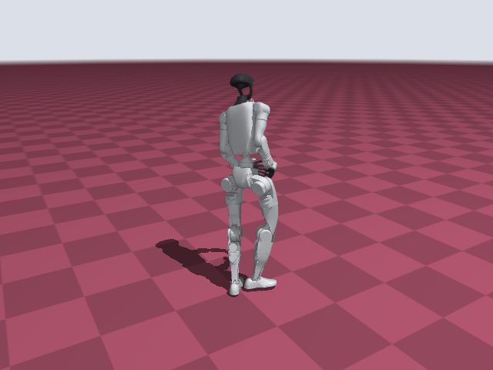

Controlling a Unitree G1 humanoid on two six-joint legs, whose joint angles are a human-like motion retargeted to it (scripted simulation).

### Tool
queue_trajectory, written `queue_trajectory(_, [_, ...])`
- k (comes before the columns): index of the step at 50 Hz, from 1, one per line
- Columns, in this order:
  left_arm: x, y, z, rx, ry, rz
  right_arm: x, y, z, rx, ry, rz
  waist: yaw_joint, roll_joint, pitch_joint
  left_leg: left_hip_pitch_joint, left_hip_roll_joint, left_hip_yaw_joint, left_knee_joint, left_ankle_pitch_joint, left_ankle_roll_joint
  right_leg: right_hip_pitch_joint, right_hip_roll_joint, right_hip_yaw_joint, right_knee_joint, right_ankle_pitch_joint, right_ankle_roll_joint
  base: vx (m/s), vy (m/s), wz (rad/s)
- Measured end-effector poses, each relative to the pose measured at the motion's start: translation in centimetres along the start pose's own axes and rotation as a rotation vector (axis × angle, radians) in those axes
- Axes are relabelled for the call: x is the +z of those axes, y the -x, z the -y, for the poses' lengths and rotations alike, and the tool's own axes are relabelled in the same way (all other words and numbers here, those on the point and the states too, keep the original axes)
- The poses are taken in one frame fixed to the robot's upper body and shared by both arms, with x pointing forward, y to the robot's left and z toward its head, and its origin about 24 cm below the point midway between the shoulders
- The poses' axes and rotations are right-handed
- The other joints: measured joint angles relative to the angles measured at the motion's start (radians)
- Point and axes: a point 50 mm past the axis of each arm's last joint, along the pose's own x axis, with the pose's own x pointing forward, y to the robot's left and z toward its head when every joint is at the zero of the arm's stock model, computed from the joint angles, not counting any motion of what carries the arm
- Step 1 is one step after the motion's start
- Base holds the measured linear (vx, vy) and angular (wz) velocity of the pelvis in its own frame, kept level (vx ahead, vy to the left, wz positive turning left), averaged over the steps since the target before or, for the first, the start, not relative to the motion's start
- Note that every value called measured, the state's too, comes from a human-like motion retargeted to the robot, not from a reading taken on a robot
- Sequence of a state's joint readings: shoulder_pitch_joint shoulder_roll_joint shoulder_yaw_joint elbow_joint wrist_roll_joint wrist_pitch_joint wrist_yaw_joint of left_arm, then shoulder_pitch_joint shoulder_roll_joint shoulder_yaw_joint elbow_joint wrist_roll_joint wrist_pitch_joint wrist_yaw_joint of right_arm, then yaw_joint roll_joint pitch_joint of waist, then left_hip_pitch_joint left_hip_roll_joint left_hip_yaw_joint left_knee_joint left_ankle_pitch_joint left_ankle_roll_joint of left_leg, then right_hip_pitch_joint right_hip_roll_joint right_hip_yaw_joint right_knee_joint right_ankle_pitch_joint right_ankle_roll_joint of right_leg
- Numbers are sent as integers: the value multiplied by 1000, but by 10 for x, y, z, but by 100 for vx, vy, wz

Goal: Walk run

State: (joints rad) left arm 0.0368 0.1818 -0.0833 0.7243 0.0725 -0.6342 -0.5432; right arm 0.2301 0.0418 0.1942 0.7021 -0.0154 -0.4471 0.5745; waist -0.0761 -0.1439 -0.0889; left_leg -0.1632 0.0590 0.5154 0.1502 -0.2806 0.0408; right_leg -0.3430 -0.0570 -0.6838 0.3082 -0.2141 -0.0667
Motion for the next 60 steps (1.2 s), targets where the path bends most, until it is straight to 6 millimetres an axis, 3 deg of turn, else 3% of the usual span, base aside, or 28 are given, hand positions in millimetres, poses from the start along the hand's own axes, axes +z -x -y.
queue_trajectory(3, [-6, 1, 15, -3, 57, -8, -4, 3, -3, -4, -14, -2, -4, 8, -25, 78, -12, 88, -18, -12, -35, 91, 11, -91, -48, -43, -26, 12, -1, -190])
queue_trajectory(6, [-18, 5, 32, 12, 193, -39, -8, 6, -5, 2, -18, -14, 32, -5, -33, 172, -37, 243, -4, -15, -88, 121, 28, 61, -87, -8, -79, 15, 1, -213])
queue_trajectory(10, [-29, 6, 54, 19, 366, -58, -2, 1, 4, -41, -22, -4, 56, -5, 0, 146, -15, 241, 191, 115, -92, 110, -18, 210, -58, 37, -101, -1, 0, -130])
queue_trajectory(12, [-35, 15, 54, 38, 398, -74, 1, -1, 3, -40, -26, 9, 24, -6, -7, 88, -3, 138, 318, 132, -64, 125, -31, 247, -73, 47, -94, 10, -6, -132])
queue_trajectory(15, [-38, 24, 48, 16, 360, -96, 1, 1, 6, -57, -33, 18, 7, 25, -25, -33, -5, -114, 399, 96, -125, 111, -6, 315, -96, 76, -85, 3, 1, -158])
queue_trajectory(19, [-34, 21, 47, -12, 326, -86, -4, 8, 7, -88, -51, 9, 42, 38, -6, -81, -26, -352, 286, 41, -94, 100, 35, 455, -115, 115, -78, 2, 5, -209])
queue_trajectory(21, [-32, 19, 47, -13, 323, -74, -5, 9, 6, -84, -57, 7, 71, 33, 4, -86, -83, -527, 219, 38, -99, 94, 63, 557, -121, 136, -69, -1, 1, -264])
queue_trajectory(25, [-24, 11, 40, -28, 284, -46, -1, 9, 12, -59, -20, 4, 107, 35, 32, -62, -158, -773, 107, 125, -124, 78, 131, 746, -126, 176, -29, -7, 4, -249])
queue_trajectory(27, [-20, 6, 34, -6, 275, -32, 6, 2, 18, -26, 20, 4, 61, 22, 42, -35, -69, -439, 95, 69, -43, 57, 138, 813, -125, 193, 6, -18, 8, -173])
queue_trajectory(31, [-18, 4, 23, 62, 302, -17, 22, -15, 13, 61, 93, 30, -43, 19, 40, 9, -71, -362, 29, 79, 3, 27, 161, 871, -151, 216, 82, -21, 6, -190])
queue_trajectory(32, [-17, 4, 18, 76, 303, -10, 26, -20, 12, 84, 113, 42, -51, 15, 40, 12, -59, -307, 22, 77, 2, 15, 148, 823, -150, 199, 90, -29, 3, -262])
queue_trajectory(37, [-12, 8, -2, 88, 238, -5, 34, -28, 4, 132, 162, 62, 13, 11, 16, 28, -12, -96, 2, 52, 3, 14, 20, 219, -62, -28, 29, -20, 6, -282])
queue_trajectory(40, [-12, 9, -4, 105, 239, -5, 30, -30, 0, 135, 142, 50, 55, 6, 5, 57, -9, 13, -13, 39, -3, 43, 8, 113, 12, -77, 21, -14, 4, -215])
queue_trajectory(45, [-15, 8, 11, 144, 317, 17, 20, -23, -2, 102, 106, 48, 57, 24, -9, 114, -35, 87, -32, 31, -18, 157, 27, 120, -26, -37, 83, 3, 3, -139])
queue_trajectory(50, [-21, 7, 26, 137, 382, 4, 16, -17, 1, 5, 74, 108, 112, 52, -16, 216, -67, 195, -88, 30, -51, 257, 104, 261, -195, -35, -35, 9, 4, -115])
queue_trajectory(54, [-16, -6, 42, 103, 426, 36, 18, -21, 3, -6, 62, 105, 121, 78, -2, 252, -72, 219, -98, 62, -88, 283, 100, 266, -237, 7, -35, -3, -6, -26])
queue_trajectory(58, [-11, -8, 41, 77, 386, 50, 27, -23, 5, 1, 111, 137, 74, 99, -3, 224, -54, 166, -20, 77, -95, 313, 85, 237, -268, 9, -33, 6, -8, 44])
queue_trajectory(60, [-9, -11, 40, 38, 349, 50, 26, -22, 6, -13, 111, 136, 57, 85, 2, 180, -63, 81, 53, 31, -89, 327, 63, 199, -287, 9, -27, -2, -9, 89])
